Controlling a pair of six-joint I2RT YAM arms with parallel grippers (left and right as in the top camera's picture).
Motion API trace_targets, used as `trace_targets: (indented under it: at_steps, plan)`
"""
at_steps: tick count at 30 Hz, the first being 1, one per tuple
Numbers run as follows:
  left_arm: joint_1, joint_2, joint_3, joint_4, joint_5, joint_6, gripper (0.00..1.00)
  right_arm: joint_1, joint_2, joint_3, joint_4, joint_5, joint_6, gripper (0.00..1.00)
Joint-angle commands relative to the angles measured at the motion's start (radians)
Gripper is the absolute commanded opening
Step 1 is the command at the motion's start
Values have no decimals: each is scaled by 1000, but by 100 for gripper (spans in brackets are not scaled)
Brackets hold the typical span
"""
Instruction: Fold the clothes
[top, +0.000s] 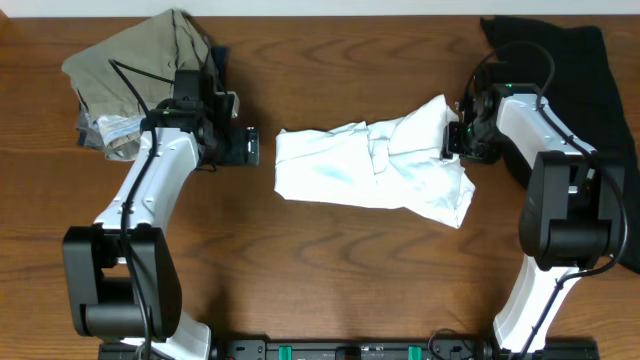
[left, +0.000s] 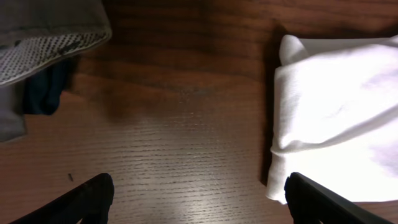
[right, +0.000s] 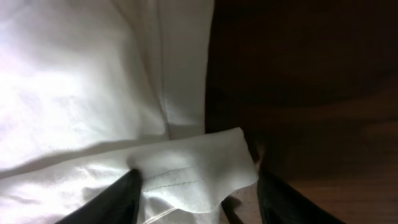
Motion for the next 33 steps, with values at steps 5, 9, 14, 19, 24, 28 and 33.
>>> trace_targets:
  at_steps: [5, 9, 14, 19, 24, 28, 33]
  plan:
    - [2, -17, 19, -6, -16, 10, 89, 84, 46, -6, 14, 6, 30, 47]
    - [2, -17, 19, -8, -16, 10, 89, 106, 46, -6, 16, 58, 86, 22]
    - [2, -17, 19, -14, -17, 10, 89, 84, 46, -6, 13, 61, 85, 6]
    - [2, -17, 19, -14, -17, 10, 89, 27, 45, -5, 13, 61, 69, 1]
    - [3, -17, 19, -14, -18, 10, 89, -47, 38, 8, -4, 34, 11, 1]
    - [3, -17, 19, -26, -79, 10, 89, -111, 20, 33, -53, -21, -51, 1]
    - [3, -17, 19, -40, -118, 10, 89, -138, -37, 63, -103, -80, -107, 1]
